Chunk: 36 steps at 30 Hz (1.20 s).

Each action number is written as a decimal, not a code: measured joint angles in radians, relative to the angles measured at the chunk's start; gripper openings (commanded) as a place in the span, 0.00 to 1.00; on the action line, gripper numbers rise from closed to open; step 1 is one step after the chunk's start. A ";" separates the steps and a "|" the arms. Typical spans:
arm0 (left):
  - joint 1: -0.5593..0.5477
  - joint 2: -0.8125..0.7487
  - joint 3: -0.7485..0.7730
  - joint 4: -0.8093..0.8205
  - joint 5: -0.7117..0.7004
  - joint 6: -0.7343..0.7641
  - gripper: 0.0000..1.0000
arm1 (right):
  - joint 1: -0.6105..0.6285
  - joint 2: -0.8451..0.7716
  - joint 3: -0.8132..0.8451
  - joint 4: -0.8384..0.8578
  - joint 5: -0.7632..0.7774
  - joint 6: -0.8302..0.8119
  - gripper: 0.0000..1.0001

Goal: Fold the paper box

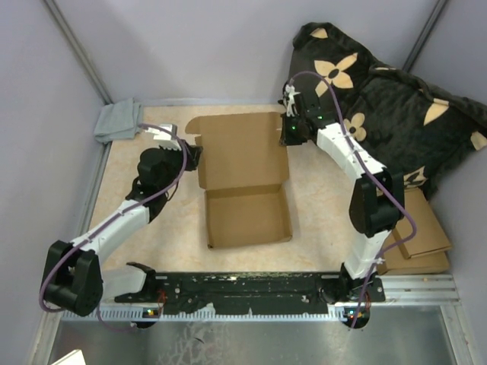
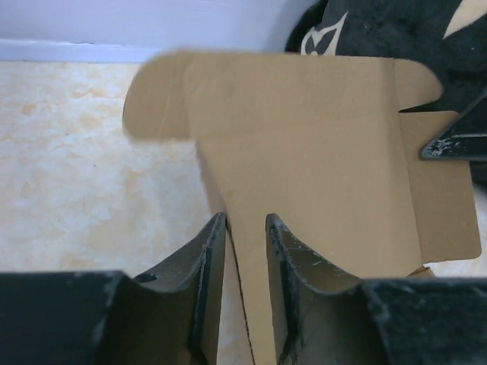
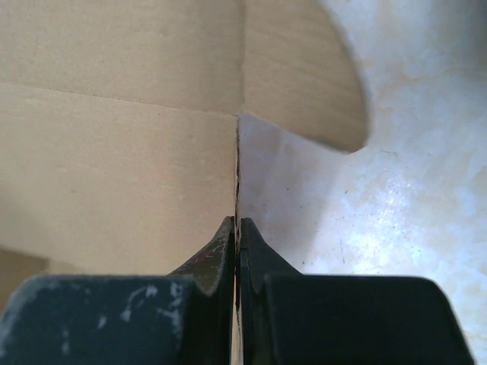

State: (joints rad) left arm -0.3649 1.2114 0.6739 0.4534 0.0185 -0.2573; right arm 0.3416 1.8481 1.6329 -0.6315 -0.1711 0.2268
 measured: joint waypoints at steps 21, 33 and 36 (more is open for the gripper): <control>0.000 0.021 0.346 -0.408 -0.113 0.196 0.69 | 0.000 -0.584 -0.714 0.731 0.010 -0.142 0.00; 0.003 0.274 0.531 -0.532 -0.098 0.285 0.73 | 0.000 -0.632 -0.841 0.894 -0.105 -0.211 0.00; 0.011 0.307 0.568 -0.563 -0.109 0.305 0.74 | 0.000 -0.633 -0.841 0.895 -0.112 -0.223 0.00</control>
State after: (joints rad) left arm -0.3534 1.5188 1.2415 -0.1093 -0.0902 0.0479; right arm 0.3416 1.2148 0.7921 0.2630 -0.2829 0.0036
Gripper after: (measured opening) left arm 0.735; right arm 0.009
